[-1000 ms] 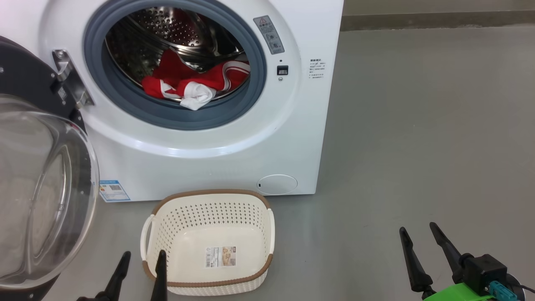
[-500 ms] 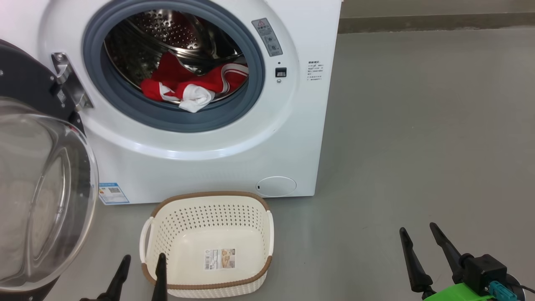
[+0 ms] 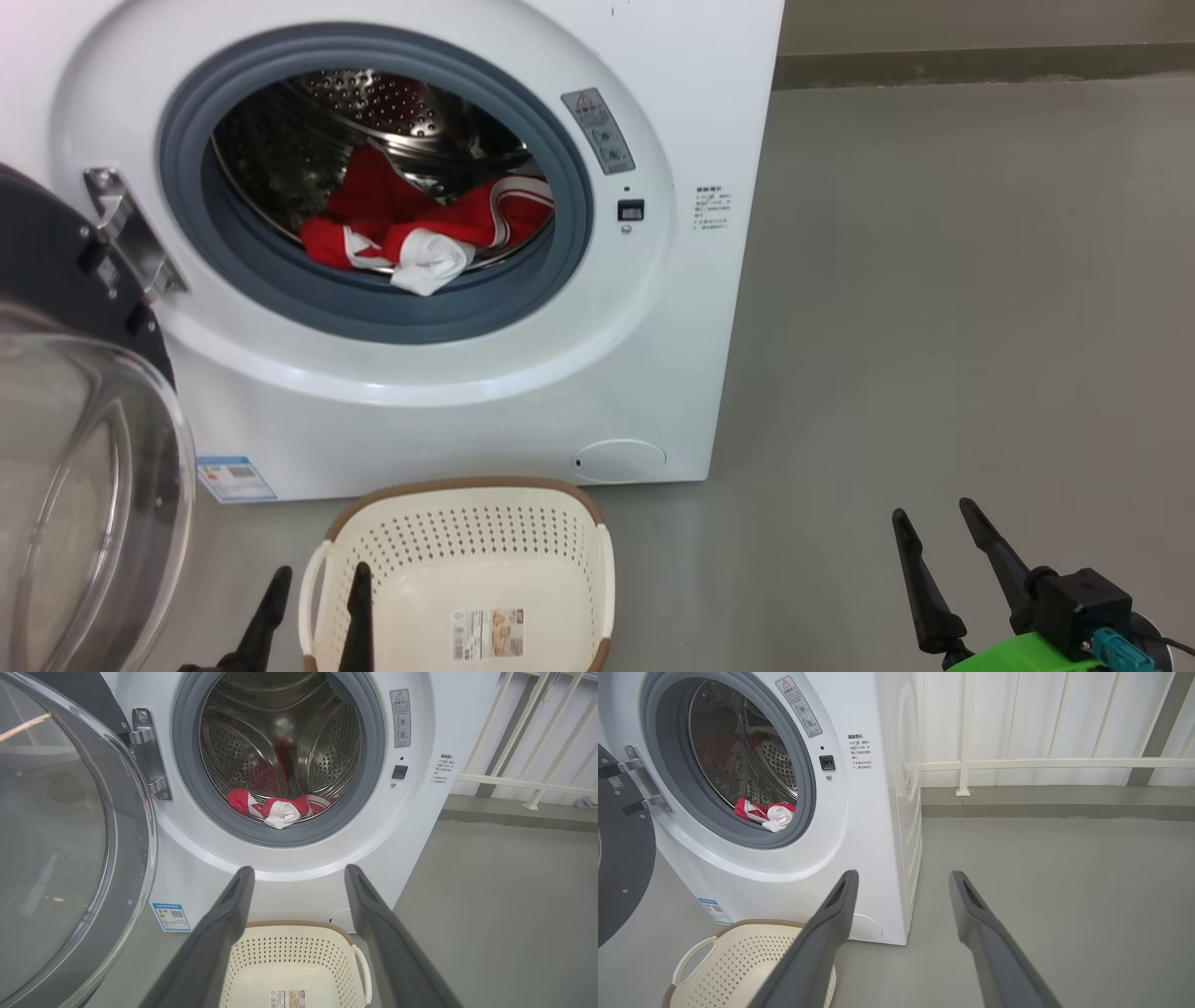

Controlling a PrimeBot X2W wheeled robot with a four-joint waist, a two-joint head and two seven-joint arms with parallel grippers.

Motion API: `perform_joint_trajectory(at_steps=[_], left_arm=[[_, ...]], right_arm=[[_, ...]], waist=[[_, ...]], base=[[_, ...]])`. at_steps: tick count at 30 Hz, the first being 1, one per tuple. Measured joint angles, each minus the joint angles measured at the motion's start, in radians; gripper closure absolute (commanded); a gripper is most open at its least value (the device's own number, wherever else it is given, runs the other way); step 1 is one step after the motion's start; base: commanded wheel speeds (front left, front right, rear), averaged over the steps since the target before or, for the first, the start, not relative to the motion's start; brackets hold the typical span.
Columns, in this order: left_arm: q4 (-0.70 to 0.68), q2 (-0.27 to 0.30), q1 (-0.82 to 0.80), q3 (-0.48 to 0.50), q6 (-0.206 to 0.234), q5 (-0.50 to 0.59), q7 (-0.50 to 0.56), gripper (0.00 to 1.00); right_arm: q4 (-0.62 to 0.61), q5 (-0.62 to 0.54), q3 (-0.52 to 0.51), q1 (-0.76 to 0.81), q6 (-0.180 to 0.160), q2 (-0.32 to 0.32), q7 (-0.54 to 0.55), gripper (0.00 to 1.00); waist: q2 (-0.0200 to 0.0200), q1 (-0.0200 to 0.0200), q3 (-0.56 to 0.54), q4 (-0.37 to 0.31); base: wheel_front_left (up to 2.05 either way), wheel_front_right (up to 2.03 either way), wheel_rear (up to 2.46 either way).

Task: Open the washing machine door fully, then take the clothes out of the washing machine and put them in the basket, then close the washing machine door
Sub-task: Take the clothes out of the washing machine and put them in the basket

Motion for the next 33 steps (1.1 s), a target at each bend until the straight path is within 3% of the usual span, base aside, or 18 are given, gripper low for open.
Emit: perform_joint_trajectory(at_steps=[8, 33], left_arm=[[0.000, 0.009, 0.000, -0.001, 0.008, 0.000, -0.004, 0.00], [0.009, 0.016, -0.001, -0.013, 0.016, -0.007, -0.008, 0.00]], right_arm=[[0.000, 0.000, 0.001, 0.000, 0.000, 0.000, 0.000, 0.00], [0.003, 0.000, 0.002, 0.000, 0.000, 0.000, 0.000, 0.00]], waist=[[0.0000, 0.0001, 0.002, 0.001], [0.0000, 0.0000, 0.001, -0.007]], base=[[0.76, -0.76, 0.00], [0.01, -0.01, 0.00]])
